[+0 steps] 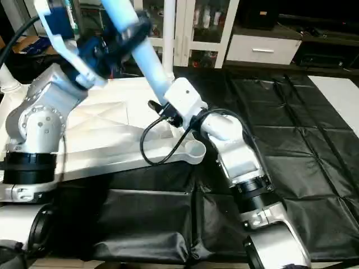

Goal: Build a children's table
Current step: Insert table leg to table base

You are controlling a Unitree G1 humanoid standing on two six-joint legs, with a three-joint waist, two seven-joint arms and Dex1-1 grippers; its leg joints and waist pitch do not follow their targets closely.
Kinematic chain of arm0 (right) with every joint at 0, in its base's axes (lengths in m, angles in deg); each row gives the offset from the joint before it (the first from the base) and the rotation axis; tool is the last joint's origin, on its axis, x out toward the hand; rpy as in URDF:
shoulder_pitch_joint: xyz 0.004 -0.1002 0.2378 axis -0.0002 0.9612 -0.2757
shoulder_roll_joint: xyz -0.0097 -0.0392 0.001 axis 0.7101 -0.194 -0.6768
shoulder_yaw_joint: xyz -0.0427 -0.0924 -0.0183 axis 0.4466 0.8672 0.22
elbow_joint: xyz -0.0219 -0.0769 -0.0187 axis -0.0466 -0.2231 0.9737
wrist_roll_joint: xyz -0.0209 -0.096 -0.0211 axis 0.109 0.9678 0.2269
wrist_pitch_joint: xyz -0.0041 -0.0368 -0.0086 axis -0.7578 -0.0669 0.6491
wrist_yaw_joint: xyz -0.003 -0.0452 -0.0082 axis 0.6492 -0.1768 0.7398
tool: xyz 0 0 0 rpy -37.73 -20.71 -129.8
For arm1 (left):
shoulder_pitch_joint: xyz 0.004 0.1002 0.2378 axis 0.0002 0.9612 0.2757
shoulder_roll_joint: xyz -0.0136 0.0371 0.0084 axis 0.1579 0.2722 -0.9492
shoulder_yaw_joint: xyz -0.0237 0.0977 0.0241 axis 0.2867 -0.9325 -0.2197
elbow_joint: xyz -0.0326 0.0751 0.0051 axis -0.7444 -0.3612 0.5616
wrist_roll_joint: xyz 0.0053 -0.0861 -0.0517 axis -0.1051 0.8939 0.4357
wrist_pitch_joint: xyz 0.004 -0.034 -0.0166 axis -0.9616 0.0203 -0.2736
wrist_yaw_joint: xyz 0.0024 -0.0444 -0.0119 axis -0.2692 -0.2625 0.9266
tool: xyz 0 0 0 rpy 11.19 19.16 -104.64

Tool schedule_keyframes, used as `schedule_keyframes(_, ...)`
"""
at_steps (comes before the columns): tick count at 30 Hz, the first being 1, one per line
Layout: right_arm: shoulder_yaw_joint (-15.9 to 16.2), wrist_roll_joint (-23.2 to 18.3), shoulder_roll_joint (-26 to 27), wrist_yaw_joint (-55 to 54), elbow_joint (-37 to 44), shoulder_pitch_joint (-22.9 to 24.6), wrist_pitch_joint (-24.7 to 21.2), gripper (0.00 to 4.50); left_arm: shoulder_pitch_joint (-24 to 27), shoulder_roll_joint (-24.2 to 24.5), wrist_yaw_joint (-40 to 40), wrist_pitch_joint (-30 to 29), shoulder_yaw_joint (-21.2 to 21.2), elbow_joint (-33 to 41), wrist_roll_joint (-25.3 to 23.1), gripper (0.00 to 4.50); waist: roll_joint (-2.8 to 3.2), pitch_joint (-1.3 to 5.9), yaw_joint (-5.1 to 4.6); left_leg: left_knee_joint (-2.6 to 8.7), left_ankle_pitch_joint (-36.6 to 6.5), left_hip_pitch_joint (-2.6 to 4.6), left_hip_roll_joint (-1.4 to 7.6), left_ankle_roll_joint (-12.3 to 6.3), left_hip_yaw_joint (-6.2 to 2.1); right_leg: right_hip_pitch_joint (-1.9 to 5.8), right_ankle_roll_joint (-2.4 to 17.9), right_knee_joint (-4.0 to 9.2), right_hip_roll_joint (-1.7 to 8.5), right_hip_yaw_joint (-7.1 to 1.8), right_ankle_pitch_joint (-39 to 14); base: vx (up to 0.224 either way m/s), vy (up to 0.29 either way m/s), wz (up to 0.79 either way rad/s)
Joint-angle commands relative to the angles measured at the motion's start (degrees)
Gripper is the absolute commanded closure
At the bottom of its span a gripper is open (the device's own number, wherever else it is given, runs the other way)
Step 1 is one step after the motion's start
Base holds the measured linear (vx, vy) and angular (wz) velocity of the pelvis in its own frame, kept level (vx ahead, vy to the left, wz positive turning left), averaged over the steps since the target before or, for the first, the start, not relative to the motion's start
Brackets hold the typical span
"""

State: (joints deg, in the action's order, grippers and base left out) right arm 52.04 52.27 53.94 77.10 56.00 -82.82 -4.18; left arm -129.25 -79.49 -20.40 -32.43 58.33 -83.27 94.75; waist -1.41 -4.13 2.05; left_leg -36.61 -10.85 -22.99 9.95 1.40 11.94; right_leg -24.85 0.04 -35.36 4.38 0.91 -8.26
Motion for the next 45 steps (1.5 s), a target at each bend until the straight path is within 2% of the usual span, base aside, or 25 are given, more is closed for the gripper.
schedule_keyframes(1, -0.03, 2.13, -0.37, -2.28, 1.73, -0.28, 3.04, 1.5, -2.07, -1.36, 7.64, 1.37, 1.62, -0.7, -1.75, 2.78, 0.58, 5.01, -0.05, 4.63, -12.85, 2.08, 2.35, 1.94, -1.45, 3.1, 12.03, 3.44, 2.36, -1.34, -10.59, 0.0, 0.0, 0.0)
schedule_keyframes(2, 0.07, 2.73, -0.4, -2.97, 2.0, -0.19, 4.16, 1.45, -2.57, -1.99, 10.9, 2.19, 2.23, -0.91, -2.95, 2.78, 0.65, 5.07, -0.05, 4.64, -12.89, 1.94, 2.28, 1.8, -1.55, 3.27, 11.58, 3.43, 2.3, -1.3, -10.79, 0.0, 0.0, 0.0)
schedule_keyframes(3, 0.59, 4.71, -0.07, -5.49, 3.71, 0.55, 8.3, 1.38, -4.37, -4.54, 21.04, 3.33, 5.98, -1.55, -2.85, 2.78, 0.5, 5.07, -0.08, 4.66, -12.83, 1.89, 2.2, 1.52, -1.54, 3.28, 11.38, 3.49, 2.31, -1.28, -11.09, 0.0, 0.0, 0.0)
schedule_keyframes(4, 0.67, 5.02, -0.02, -5.91, 3.99, 0.67, 8.96, 1.35, -4.65, -4.94, 22.61, 3.48, 6.58, -1.64, -2.78, 2.78, 0.64, 5.12, -0.08, 4.63, -12.87, 1.85, 2.45, 1.94, -1.58, 3.3, 11.26, 3.27, 2.33, -1.33, -10.6, 0.0, 0.0, 0.0)
schedule_keyframes(5, 2.06, 6.1, 0.31, -6.31, 6.22, 2.33, 10.56, 1.33, -5.69, -6.27, 27.86, 4.77, 8.94, -2.1, -2.53, 2.78, 0.12, 5.16, -0.14, 4.48, -12.14, 1.63, 2.17, 1.23, -1.59, 3.51, 11.06, 3.35, 2.24, -1.27, -9.68, 0.0, 0.0, 0.0)
schedule_keyframes(6, 3.35, 7.15, 0.31, -6.6, 7.66, 3.56, 11.32, 1.33, -6.25, -6.92, 30.01, 5.59, 10.12, -2.35, -2.37, 2.78, 0.22, 5.12, 0.03, 4.54, -11.75, 1.61, 2.25, 1.11, -1.67, 3.57, 10.73, 3.37, 2.32, -1.27, -9.5, 0.0, 0.0, 0.0)
schedule_keyframes(7, 4.36, 8.36, 0.42, -7.45, 8.78, 4.86, 11.47, 1.33, -6.88, -7.25, 30.86, 6.61, 10.99, -2.94, -2.07, 2.78, -0.14, 5.1, -0.14, 4.49, -11.47, 1.45, 2.17, 0.37, -1.68, 3.53, 10.38, 3.41, 2.24, -1.2, -9.48, 0.0, 0.0, 0.0)
schedule_keyframes(8, 4.36, 8.36, 0.42, -7.45, 8.78, 4.86, 11.47, 1.33, -6.88, -7.25, 30.86, 6.61, 10.99, -2.94, -2.07, 2.78, 0.11, 5.14, -0.04, 4.5, -11.06, 1.48, 2.14, -0.12, -1.71, 3.47, 10.25, 3.45, 2.35, -1.19, -9.9, 0.0, 0.0, 0.0)
schedule_keyframes(11, 5.49, 9.52, 1.11, -8.66, 10.19, 7.18, 11.72, 1.33, -7.86, -7.45, 31.48, 7.78, 12.18, -3.58, -1.92, 2.78, 0.09, 5.07, -0.1, 4.44, -11.67, 1.58, 2.1, -0.71, -1.62, 3.11, 10.6, 3.64, 2.15, -1.21, -11.01, 0.0, 0.0, 0.0)
schedule_keyframes(12, 6.85, 9.9, 1.04, -7.85, 10.29, 8.45, 10.64, 1.33, -7.89, -7.16, 31.89, 7.77, 12.28, -3.28, -2.17, 2.78, 0.14, 5.14, -0.04, 4.44, -11.94, 1.78, 2.11, -0.73, -1.62, 3.01, 10.61, 3.69, 2.1, -1.15, -11.17, 0.0, 0.0, 0.0)
schedule_keyframes(14, 7.36, 10.38, 0.97, -7.84, 10.03, 8.99, 10.64, 1.33, -7.85, -7.29, 32.82, 7.43, 12.2, -2.75, -2.19, 2.78, 0.23, 5.0, -0.05, 4.59, -12.96, 1.81, 2.25, -0.62, -1.7, 2.92, 10.58, 3.74, 2.14, -1.13, -11.75, 0.0, 0.0, 0.0)
schedule_keyframes(19, 6.67, 11.56, 1.28, -9.36, 9.84, 9.08, 10.32, 1.33, -7.86, -7.9, 33.84, 6.63, 11.9, -1.94, -2.03, 2.78, 0.21, 4.95, -0.09, 4.7, -14.03, 1.81, 2.23, -0.02, -1.74, 2.88, 10.1, 3.77, 2.15, -1.18, -12.1, 0.0, 0.0, 0.0)
schedule_keyframes(27, 3.03, 11.82, 0.57, -12.66, 8.68, 5.72, 8.7, 1.33, -7.86, -8.63, 33.56, 6.21, 10.67, -1.5, -2.07, 2.78, 0.07, 5.06, -0.29, 4.54, -13.12, 1.74, 2.12, -0.24, -1.7, 2.94, 10.07, 3.64, 2.09, -1.17, -10.91, 0.0, 0.0, 0.0)
schedule_keyframes(30, 2.44, 11.96, 0.28, -13.12, 7.68, 4.49, 8.15, 1.33, -7.73, -8.27, 33.14, 6.01, 10.13, -1.38, -2.28, 2.78, 0.14, 5.0, -0.29, 4.51, -13.07, 1.79, 2.08, -0.34, -1.65, 2.9, 10.09, 3.66, 2.05, -1.15, -11.12, 0.0, 0.0, 0.0)
schedule_keyframes(31, 2.31, 11.98, 0.26, -13.2, 7.4, 4.22, 8.01, 1.33, -7.67, -8.19, 32.97, 5.93, 9.93, -1.3, -2.38, 2.78, -0.01, 5.07, -0.3, 4.47, -12.92, 1.76, 2.05, -0.43, -1.62, 2.99, 10.02, 3.65, 2.08, -1.16, -11.08, 0.0, 0.0, 0.0)
schedule_keyframes(32, 1.41, 11.33, 0.36, -12.97, 4.97, 2.03, 5.87, 1.33, -6.85, -7.46, 30.6, 4.95, 7.51, -0.1, -3.4, 2.78, -0.1, 5.14, -0.33, 4.41, -12.37, 1.68, 2.0, -0.65, -1.65, 3.04, 10.17, 3.52, 2.09, -1.15, -10.8, 0.0, 0.0, 0.0)
schedule_keyframes(34, 1.25, 10.63, 0.5, -12.43, 4.15, 1.36, 4.87, 1.33, -6.41, -6.98, 29.16, 4.73, 6.0, 0.54, -4.26, 2.78, 0.06, 5.11, -0.2, 4.37, -12.0, 1.89, 2.11, -0.98, -1.59, 2.85, 10.72, 3.57, 2.14, -1.15, -10.47, 0.0, 0.0, 0.0)
schedule_keyframes(38, 0.03, 8.4, 1.49, -11.35, 1.09, -1.24, -0.33, 1.33, -4.92, -5.16, 24.53, 5.03, 0.98, 1.89, -7.84, 2.78, 0.02, 5.14, -0.19, 4.4, -10.28, 1.69, 2.17, -1.42, -1.61, 3.13, 11.37, 3.28, 2.22, -1.18, -8.55, 0.0, 0.0, 0.0)
schedule_keyframes(42, -1.53, 5.48, 3.35, -10.84, -1.74, -3.13, -3.74, 1.33, -4.21, -4.18, 22.09, 5.85, -1.7, 2.77, -9.72, 2.78, -0.13, 5.14, -0.16, 4.41, -10.42, 1.78, 2.22, -1.05, -1.53, 3.14, 11.61, 3.37, 2.35, -1.24, -9.42, 0.0, 0.0, 0.0)
schedule_keyframes(45, -2.17, 4.27, 4.35, -10.86, -3.26, -4.86, -3.94, 1.33, -3.69, -3.13, 20.05, 6.06, -3.49, 3.22, -10.76, 2.78, 0.06, 5.14, -0.14, 4.46, -10.46, 1.88, 2.3, -0.46, -1.55, 3.02, 11.61, 3.31, 2.41, -1.25, -9.57, 0.0, 0.0, 0.0)
